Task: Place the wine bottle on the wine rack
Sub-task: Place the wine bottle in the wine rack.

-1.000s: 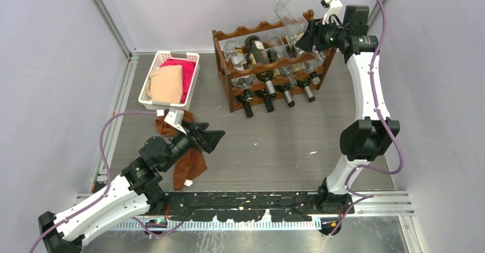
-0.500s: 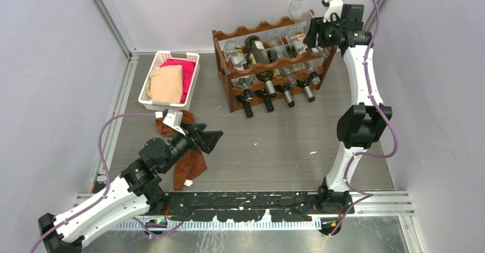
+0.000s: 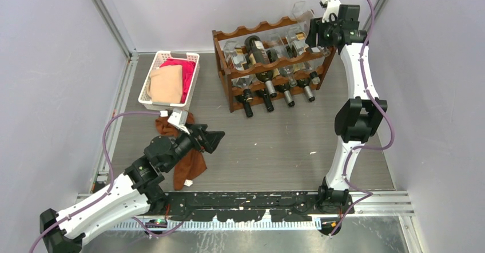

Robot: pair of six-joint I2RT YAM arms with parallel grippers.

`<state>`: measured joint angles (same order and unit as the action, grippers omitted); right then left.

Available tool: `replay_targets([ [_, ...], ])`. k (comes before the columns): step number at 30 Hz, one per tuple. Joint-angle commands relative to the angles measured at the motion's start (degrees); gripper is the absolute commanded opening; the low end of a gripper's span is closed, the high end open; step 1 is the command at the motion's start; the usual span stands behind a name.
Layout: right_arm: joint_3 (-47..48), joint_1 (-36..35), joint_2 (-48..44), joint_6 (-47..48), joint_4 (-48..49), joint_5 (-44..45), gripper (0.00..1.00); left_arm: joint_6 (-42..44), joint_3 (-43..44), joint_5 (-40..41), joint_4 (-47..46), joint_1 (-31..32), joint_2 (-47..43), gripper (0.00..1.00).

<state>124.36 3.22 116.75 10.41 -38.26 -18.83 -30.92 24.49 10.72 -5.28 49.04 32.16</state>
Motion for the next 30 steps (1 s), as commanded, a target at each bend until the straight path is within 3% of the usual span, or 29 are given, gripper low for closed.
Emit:
replay_targets([
  [1, 4.7, 0.0, -0.6, 1.0, 6.5, 0.2, 0.03, 1.5, 1.4, 1.3, -2.5, -0.2, 0.2, 0.87],
  [10, 4.6, -0.8, 1.0, 1.6, 7.3, 1.9, 0.10, 1.6, 1.7, 1.6, -2.5, -0.2, 0.5, 0.88],
  [20, 2.0, -1.0, 0.2, 2.7, 8.6, 3.3, 0.40, 1.7, 1.7, 1.8, -2.3, -0.2, 0.3, 0.88],
  [30, 0.6, -1.0, 0.0, 2.6, 8.8, 3.5, 0.62, 1.6, 1.9, 1.8, -2.1, -0.2, 0.0, 0.88],
])
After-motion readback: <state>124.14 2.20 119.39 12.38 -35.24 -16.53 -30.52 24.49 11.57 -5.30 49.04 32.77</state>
